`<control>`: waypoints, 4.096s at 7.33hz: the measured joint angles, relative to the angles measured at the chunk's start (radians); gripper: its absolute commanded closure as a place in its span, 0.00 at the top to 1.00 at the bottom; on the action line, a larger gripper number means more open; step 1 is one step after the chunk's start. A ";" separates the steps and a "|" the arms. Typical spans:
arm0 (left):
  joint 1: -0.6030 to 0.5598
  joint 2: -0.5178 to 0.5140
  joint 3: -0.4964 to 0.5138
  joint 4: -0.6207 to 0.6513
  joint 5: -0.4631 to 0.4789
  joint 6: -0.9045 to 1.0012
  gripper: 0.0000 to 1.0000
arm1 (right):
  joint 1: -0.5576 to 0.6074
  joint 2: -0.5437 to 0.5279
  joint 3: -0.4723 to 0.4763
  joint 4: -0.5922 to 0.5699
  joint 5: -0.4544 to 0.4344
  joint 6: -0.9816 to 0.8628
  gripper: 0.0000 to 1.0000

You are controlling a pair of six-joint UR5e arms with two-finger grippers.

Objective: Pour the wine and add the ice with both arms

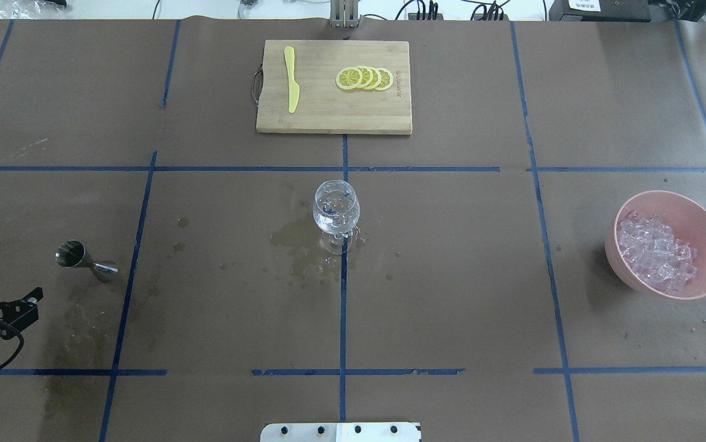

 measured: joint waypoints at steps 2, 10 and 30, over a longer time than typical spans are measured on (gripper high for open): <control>0.076 -0.018 0.000 0.001 0.094 -0.002 0.98 | 0.000 0.000 0.000 0.000 0.001 0.000 1.00; 0.181 -0.169 0.101 0.003 0.400 -0.001 0.99 | 0.000 -0.009 -0.001 0.000 0.000 -0.001 1.00; 0.039 -0.389 0.286 0.000 0.452 0.011 0.10 | 0.000 -0.011 0.000 0.000 0.000 -0.002 1.00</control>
